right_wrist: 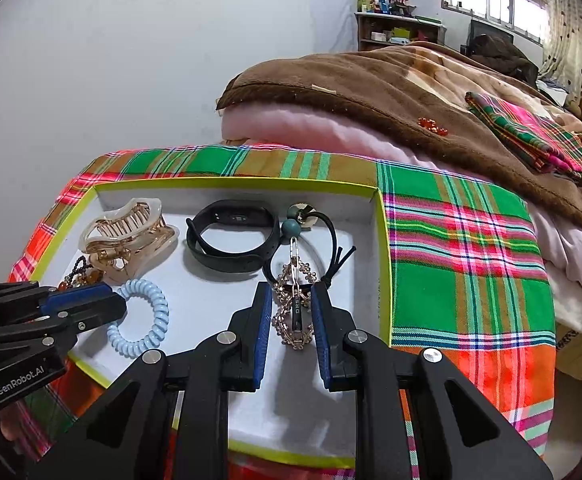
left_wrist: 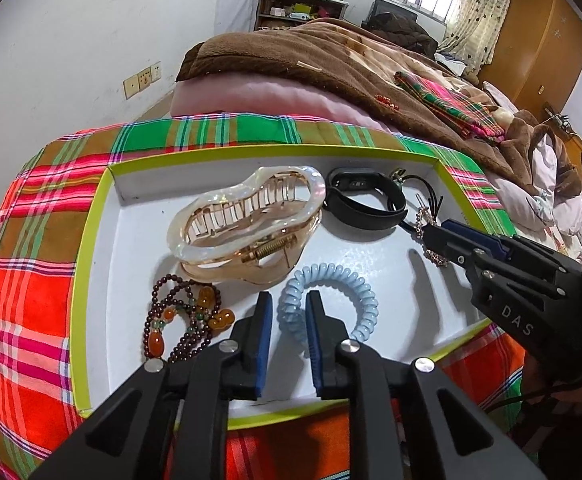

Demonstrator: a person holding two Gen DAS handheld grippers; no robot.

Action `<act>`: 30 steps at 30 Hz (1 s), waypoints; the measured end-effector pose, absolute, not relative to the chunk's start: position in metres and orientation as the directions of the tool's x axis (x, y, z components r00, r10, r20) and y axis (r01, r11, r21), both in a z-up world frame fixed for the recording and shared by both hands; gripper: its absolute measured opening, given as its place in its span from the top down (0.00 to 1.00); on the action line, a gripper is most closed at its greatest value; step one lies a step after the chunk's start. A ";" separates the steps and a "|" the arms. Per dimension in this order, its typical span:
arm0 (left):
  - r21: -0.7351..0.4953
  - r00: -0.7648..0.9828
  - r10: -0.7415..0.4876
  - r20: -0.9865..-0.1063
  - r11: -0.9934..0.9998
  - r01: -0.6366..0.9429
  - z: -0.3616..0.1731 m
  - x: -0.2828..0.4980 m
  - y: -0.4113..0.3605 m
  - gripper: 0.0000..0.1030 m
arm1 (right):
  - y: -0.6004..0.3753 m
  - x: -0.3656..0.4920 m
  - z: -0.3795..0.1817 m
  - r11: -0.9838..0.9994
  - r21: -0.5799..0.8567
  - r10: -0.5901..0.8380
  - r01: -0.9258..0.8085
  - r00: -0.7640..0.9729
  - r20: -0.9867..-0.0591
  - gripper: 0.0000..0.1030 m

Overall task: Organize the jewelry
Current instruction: 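Lower both items into the box and open both grippers, then move both grippers back to the pink-ball charm and lavender coil hair tie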

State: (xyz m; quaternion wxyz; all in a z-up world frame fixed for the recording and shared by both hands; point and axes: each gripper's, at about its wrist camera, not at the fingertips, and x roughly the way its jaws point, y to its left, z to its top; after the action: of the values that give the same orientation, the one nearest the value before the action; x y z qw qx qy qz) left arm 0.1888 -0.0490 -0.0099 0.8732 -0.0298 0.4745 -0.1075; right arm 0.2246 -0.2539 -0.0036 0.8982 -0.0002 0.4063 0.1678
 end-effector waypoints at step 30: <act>-0.158 0.583 -0.228 -0.780 0.973 0.169 0.017 0.152 -0.043 0.51 | -0.260 0.184 0.023 0.942 0.169 0.324 -0.289 0.665 -0.672 0.66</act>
State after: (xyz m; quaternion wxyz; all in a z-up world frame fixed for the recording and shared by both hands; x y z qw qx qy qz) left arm 0.1521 -0.0435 0.0175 0.8890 -0.0332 0.4429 -0.1115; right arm 0.1843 -0.2597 0.0234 0.9122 0.0237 0.3729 0.1681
